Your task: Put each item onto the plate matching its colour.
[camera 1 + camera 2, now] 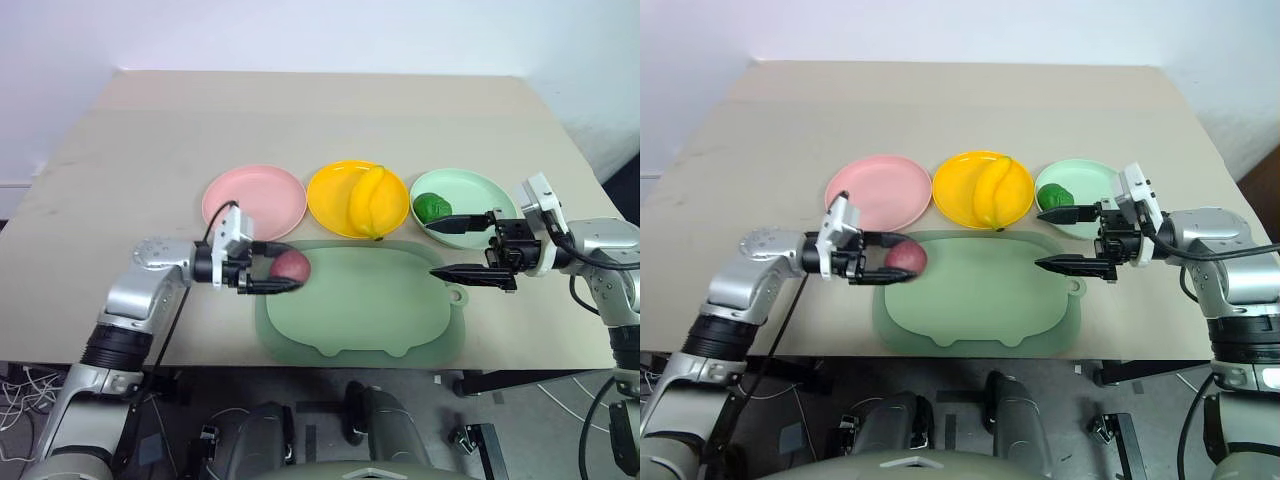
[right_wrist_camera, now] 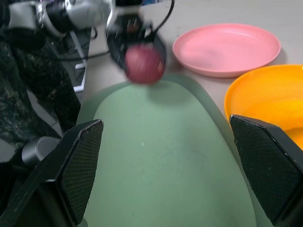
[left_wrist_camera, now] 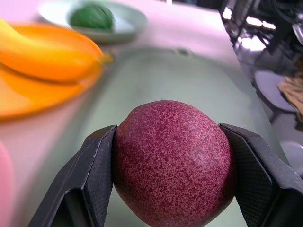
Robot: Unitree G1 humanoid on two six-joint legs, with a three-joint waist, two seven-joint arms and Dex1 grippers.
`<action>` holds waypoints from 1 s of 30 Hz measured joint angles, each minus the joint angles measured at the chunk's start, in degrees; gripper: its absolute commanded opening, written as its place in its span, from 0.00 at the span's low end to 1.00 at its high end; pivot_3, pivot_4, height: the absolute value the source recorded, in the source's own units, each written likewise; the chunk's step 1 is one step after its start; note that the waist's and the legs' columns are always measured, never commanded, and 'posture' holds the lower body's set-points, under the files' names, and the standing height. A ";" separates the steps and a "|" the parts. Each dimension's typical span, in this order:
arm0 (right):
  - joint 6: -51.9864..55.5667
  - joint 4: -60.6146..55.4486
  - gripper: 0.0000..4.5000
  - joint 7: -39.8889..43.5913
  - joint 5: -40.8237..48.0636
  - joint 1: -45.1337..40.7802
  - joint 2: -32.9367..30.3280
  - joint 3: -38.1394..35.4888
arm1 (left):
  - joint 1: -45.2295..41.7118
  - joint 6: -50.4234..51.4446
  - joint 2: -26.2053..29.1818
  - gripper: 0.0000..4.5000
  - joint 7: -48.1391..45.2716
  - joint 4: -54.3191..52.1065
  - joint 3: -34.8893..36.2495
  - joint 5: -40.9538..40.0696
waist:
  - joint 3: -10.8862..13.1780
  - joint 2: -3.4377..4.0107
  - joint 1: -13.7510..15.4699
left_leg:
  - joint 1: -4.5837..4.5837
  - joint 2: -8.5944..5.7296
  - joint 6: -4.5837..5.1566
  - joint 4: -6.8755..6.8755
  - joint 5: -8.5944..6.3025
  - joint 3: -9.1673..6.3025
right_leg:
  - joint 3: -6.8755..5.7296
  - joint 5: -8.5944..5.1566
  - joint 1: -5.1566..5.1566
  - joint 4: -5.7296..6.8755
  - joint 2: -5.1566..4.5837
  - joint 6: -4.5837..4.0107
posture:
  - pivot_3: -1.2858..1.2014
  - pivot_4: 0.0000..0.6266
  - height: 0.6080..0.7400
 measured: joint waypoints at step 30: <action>-0.49 2.77 1.00 1.68 -1.89 -1.54 1.09 0.47 | -22.13 -10.97 -1.98 0.67 22.70 44.59 2.59 17.74 | 0.00 -0.01 -0.05 | 0.02 -0.02 -0.03 0.05 0.01 0.06 | -0.02 0.02 0.00 0.07 -0.01 0.01 | 0.52 0.24 0.72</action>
